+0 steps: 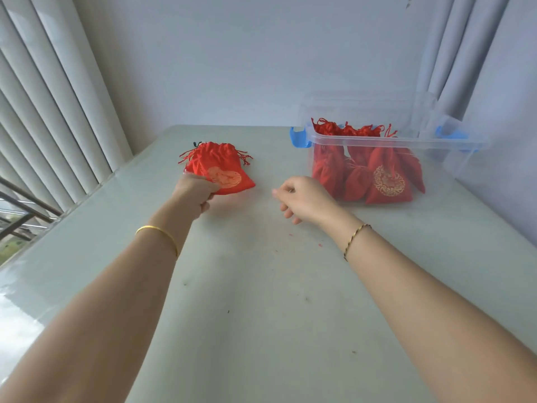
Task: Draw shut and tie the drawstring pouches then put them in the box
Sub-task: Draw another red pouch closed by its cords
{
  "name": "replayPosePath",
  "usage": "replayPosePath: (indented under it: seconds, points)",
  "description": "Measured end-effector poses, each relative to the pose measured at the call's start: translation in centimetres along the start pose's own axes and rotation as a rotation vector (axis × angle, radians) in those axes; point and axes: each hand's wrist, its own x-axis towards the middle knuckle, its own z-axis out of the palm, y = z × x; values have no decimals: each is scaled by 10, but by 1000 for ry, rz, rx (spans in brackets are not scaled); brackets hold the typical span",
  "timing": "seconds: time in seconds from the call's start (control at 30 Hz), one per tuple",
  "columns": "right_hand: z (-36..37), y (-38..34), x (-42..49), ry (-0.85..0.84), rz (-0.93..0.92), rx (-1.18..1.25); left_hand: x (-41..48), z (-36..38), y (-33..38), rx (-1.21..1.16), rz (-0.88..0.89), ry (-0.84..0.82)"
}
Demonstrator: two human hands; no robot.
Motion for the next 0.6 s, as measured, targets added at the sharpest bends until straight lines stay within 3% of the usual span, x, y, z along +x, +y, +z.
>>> replayPosePath:
  seconds: [0.1, 0.17, 0.27, 0.33, 0.43, 0.6]
  points:
    - [6, 0, -3, -95, 173, 447, -27, -9, 2, -131, -22, -398]
    - [8, 1, -4, -171, 276, 723, -42, -13, -1, -67, 11, -620]
    - [6, 8, -11, -178, 261, 1050, -58, -13, -8, 144, 91, -817]
    - [0, 14, -18, -121, 188, 1064, -64, -11, -9, 217, 90, -870]
    - [-14, 28, -29, -121, 110, 982, -69, 2, -7, 49, 86, -901]
    - [-34, 36, -41, -228, 54, 799, -87, 41, 9, -288, 176, -644]
